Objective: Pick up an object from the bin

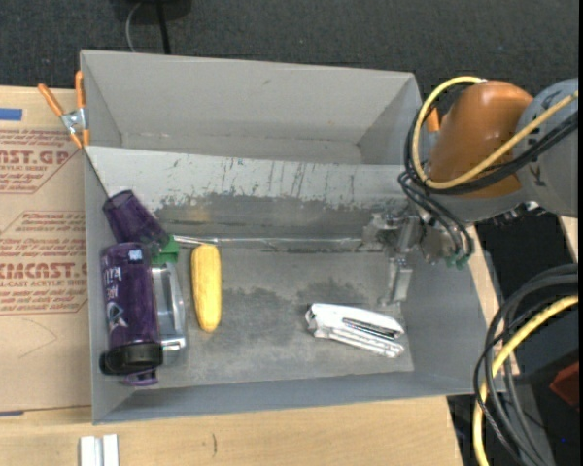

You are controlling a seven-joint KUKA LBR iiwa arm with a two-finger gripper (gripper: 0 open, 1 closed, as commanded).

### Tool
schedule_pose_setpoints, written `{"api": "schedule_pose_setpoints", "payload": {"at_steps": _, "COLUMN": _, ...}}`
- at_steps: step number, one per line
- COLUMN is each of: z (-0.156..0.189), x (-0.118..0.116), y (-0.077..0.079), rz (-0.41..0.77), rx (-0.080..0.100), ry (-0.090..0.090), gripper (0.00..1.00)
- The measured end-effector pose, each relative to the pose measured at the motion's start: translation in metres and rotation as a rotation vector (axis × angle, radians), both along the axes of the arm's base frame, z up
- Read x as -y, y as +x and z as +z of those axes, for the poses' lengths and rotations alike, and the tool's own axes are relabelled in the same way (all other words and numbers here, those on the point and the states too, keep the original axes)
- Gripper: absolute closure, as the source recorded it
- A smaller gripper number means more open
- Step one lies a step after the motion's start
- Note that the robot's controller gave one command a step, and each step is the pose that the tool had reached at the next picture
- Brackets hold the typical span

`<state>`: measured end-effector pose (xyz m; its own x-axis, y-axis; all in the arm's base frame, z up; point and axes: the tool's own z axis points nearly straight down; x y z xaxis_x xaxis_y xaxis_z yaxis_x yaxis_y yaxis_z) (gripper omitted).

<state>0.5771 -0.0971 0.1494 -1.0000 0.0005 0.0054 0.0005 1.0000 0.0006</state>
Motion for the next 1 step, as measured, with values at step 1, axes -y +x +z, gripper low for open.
{"api": "schedule_pose_setpoints", "payload": {"at_steps": 1, "z": 0.0048, "x": -0.0003, "y": 0.0017, "rz": 0.001, "rx": 0.007, "ry": -0.001, "gripper": 0.00}}
